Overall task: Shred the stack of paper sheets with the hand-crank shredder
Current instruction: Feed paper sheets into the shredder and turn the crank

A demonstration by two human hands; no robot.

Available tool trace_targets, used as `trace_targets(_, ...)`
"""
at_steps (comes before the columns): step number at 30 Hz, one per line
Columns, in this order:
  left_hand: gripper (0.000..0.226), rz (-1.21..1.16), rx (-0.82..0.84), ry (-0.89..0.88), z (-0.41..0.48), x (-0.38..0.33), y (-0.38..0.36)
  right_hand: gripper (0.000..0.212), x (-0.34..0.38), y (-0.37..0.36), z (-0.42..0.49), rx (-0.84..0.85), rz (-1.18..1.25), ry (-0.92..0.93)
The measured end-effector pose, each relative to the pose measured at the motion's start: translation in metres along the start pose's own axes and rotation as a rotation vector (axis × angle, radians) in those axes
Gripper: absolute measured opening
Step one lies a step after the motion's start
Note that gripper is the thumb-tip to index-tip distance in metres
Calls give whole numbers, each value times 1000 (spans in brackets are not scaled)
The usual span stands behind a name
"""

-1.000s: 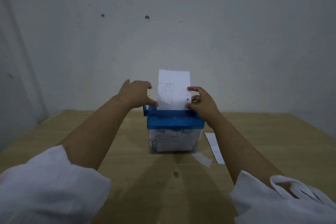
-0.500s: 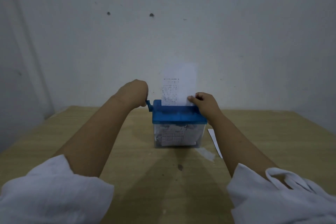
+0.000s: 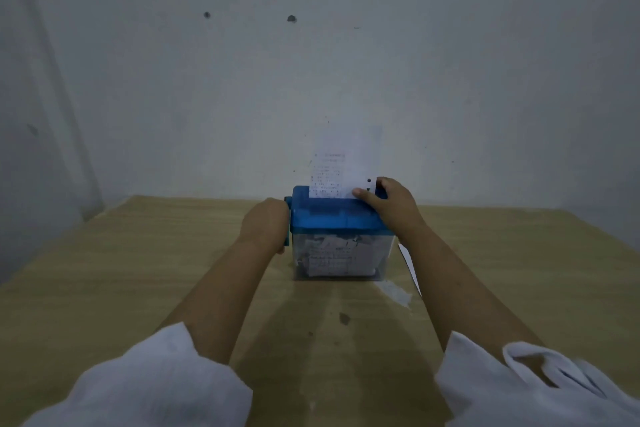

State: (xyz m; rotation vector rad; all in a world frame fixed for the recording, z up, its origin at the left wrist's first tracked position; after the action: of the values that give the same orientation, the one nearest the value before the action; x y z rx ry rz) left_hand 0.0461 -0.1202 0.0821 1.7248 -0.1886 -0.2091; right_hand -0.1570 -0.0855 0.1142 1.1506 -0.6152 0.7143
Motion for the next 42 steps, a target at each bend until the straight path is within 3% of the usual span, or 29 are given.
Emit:
trace_targets(5, 41, -131, 15, 20, 9, 10, -1, 25, 0, 3, 0, -4, 15, 3)
trace_targets(8, 36, -175, -36, 1, 7, 10, 0, 51, -5, 2, -4, -41, 87, 17)
trace_targets(10, 33, -245, -60, -5, 6, 15, -3, 63, -7, 6, -20, -197, 111, 55)
trace_targets(13, 36, -475, -120, -36, 3, 27, -9, 46, 17, 10, -59, -492, -81, 280)
trace_targets(15, 36, -647, -189, -43, -4, 38, -10, 38, 35, -7, -65, -425, -222, 385)
trace_targets(17, 33, -724, -214, -31, -8, 46, -13, 37, 48, -32, -56, -245, -369, 431)
trace_targets(21, 32, -665, -164, -68, -10, 36, -15, 48, 51, -62, -41, -59, -612, 396)
trace_targets(28, 33, -604, -82, -43, 6, 36, -15, 66, 49, -68, -32, -131, -699, 371)
trace_targets(35, 31, -667, -238, -61, 28, 37, -12, 63, 50, -64, -33, -306, -733, 431)
trace_targets(38, 27, -881, -346, -17, 26, 44, -19, 64, 50, -65, -31, -274, -715, 435)
trace_targets(42, 37, -1556, -274, 163, 24, 44, -61, 65, 49, -64, -31, -269, -722, 401)
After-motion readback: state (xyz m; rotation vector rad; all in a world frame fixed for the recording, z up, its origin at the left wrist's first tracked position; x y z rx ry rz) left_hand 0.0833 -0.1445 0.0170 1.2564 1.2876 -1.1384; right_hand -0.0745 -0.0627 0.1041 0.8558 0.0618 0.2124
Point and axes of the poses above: each hand's wrist, its own z-axis towards the middle knuckle, its own y-axis out of the back of the hand, x = y × z, the point moved 9 cm from there along z, towards the middle knuckle, and after that the axes turned 12 degrees about x, right-handed, at the moved point
